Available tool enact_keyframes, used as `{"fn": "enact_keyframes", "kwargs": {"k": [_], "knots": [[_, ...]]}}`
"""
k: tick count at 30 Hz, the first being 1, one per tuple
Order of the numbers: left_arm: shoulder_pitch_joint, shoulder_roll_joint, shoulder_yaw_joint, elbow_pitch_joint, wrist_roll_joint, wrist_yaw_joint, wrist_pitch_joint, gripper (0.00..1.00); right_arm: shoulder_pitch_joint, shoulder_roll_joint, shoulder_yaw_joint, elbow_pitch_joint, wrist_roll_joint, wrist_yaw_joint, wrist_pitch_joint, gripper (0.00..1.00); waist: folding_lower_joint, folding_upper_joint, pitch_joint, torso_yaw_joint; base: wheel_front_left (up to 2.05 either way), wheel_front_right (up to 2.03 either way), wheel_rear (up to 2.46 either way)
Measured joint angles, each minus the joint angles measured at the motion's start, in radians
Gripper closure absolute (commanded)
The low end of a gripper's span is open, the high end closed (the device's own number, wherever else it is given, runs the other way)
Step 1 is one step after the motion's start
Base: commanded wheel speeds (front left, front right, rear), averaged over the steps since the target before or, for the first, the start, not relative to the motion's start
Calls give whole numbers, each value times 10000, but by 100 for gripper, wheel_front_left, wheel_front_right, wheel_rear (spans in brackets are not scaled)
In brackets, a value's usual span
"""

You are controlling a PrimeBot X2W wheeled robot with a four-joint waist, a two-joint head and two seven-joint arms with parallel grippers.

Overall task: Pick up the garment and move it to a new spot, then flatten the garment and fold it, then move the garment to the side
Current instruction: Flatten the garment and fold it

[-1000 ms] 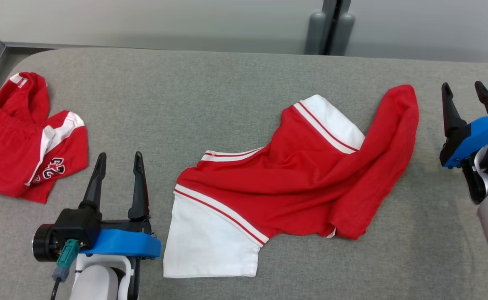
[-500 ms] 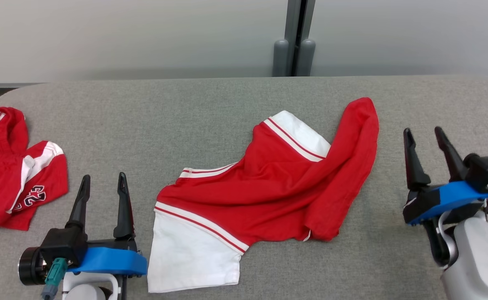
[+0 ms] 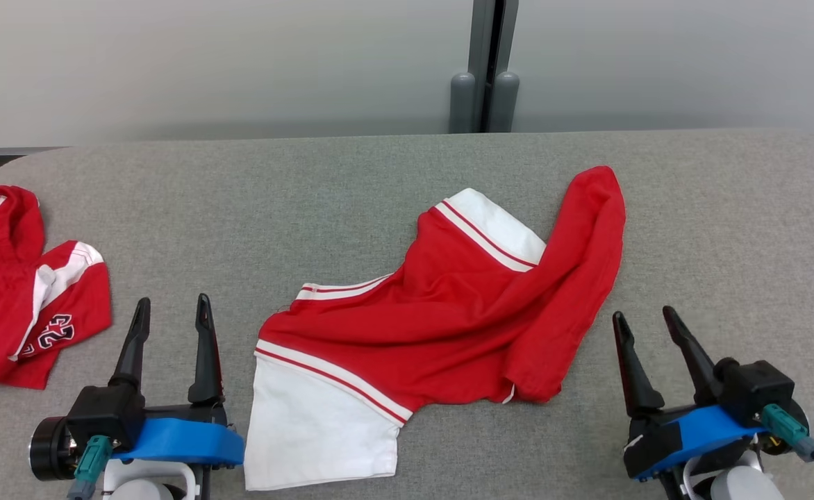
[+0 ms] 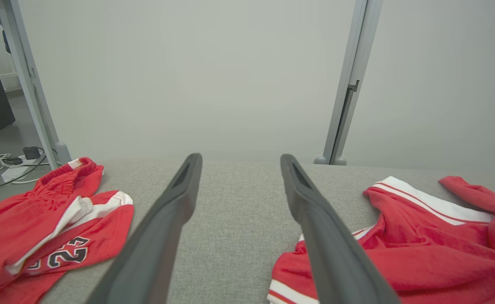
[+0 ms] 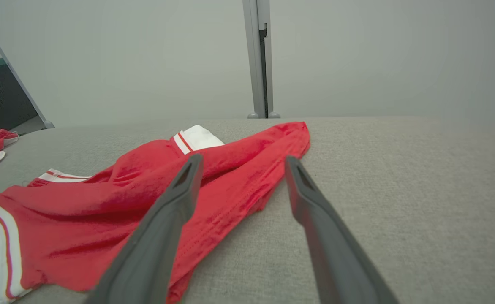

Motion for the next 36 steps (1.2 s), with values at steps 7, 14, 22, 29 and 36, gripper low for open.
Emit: {"fn": "enact_keyframes", "kwargs": {"k": [7, 14, 22, 29, 36], "knots": [[0, 0, 17, 0, 44, -2, 0, 0, 431, 142, 407, -761, -121, 2, 410, 0, 0, 0, -20, 16, 0, 0, 0], [-12, -2, -8, 8, 54, -46, 0, 0, 784, 176, 1126, -867, -167, 0, 686, 0, 0, 0, 6, 146, 0, 0, 0], [-116, -6, -17, 4, 44, -59, 0, 0, 741, -56, 2104, -362, -297, 0, 832, 0, 1, 0, 195, 238, 0, 0, 0], [-193, -6, -27, 33, 44, -86, 0, 0, 259, -359, 2428, 721, -690, 2, 629, 0, 1, 0, 308, 350, 0, 0, 0], [-196, -10, -115, 8, 25, -40, 0, 0, -436, -420, 2686, 2230, -1116, 2, 355, 0, 1, 0, 380, 435, 0, 0, 0]]}}
